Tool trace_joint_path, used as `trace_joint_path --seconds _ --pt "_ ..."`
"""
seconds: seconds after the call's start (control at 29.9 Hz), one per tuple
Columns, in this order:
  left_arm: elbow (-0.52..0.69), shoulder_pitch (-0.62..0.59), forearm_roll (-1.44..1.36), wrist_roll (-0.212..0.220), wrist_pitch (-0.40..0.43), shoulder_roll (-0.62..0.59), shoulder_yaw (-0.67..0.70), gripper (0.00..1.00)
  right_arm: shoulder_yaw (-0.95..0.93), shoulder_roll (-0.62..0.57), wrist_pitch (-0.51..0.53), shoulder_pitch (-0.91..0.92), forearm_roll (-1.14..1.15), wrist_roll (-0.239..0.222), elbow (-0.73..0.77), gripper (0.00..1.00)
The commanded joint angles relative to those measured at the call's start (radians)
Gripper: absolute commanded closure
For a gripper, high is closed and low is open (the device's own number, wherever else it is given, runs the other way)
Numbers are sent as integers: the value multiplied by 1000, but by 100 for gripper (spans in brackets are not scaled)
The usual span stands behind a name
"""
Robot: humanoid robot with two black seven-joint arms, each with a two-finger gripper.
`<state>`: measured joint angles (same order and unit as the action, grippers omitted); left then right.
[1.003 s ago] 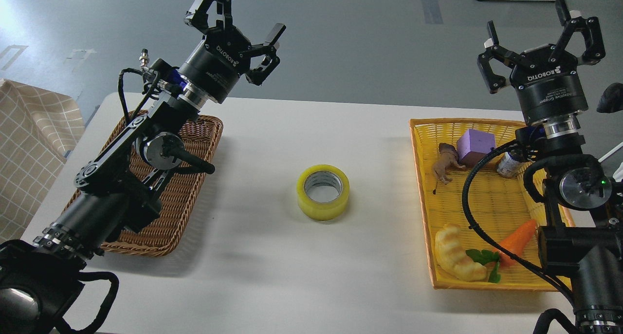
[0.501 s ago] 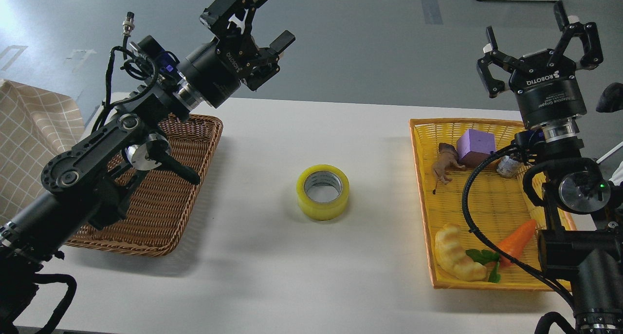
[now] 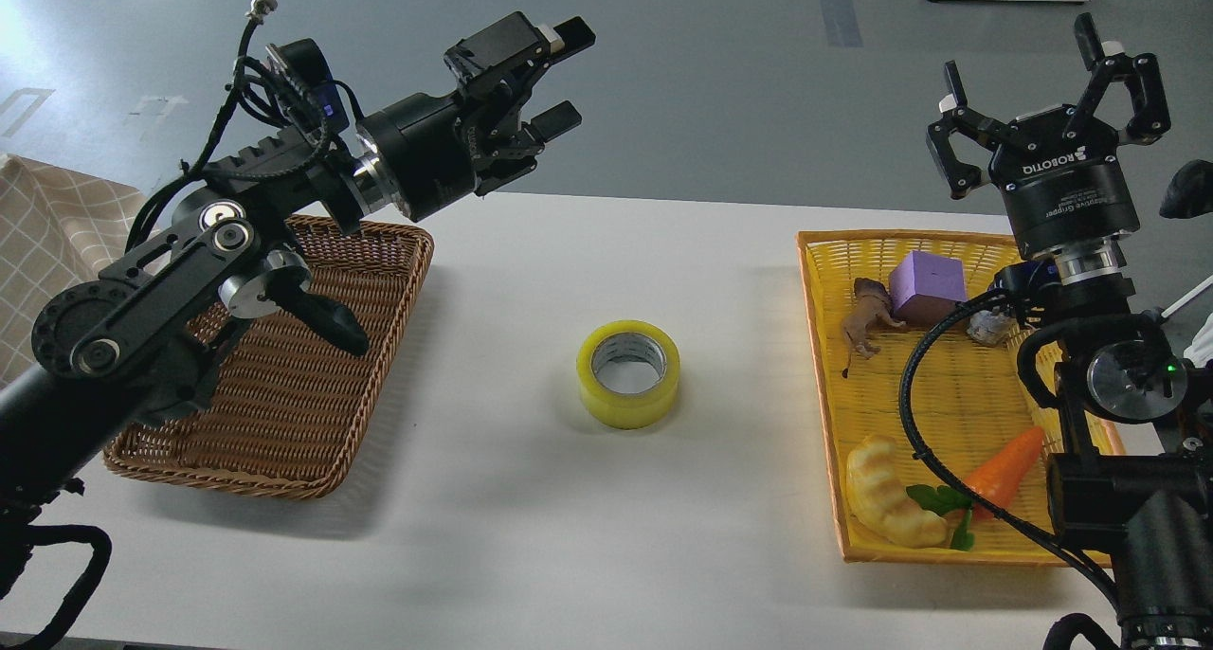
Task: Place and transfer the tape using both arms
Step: 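Swing the left gripper from the basket toward the tape roll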
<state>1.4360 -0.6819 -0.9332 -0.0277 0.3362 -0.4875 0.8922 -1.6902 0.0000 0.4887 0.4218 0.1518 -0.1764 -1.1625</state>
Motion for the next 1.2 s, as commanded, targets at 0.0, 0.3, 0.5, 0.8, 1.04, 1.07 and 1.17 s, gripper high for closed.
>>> trace_joint_path --seconds 0.0,0.3,0.5,0.8,1.04,1.07,1.17 --pt "15 -7 -70 63 3 0 -2 2 0 0 0 -2 0 0 1 2" --pt "20 -7 -407 -10 3 -5 -76 2 0 0 0 -3 0 0 1 2" --pt "21 -28 -636 -8 7 -43 -199 2 0 0 0 -3 0 0 3 2" --pt "9 -77 -731 126 9 -51 -383 2 -2 0 0 -14 0 0 3 2" --pt "-6 -68 -901 178 12 -36 -455 2 -2 0 0 -15 0 0 3 2" --pt "-14 -68 -903 195 15 -34 -460 2 -2 0 0 -17 0 0 4 2" --pt "-26 -79 -903 236 18 -25 -478 2 -2 0 0 -26 0 0 4 2"
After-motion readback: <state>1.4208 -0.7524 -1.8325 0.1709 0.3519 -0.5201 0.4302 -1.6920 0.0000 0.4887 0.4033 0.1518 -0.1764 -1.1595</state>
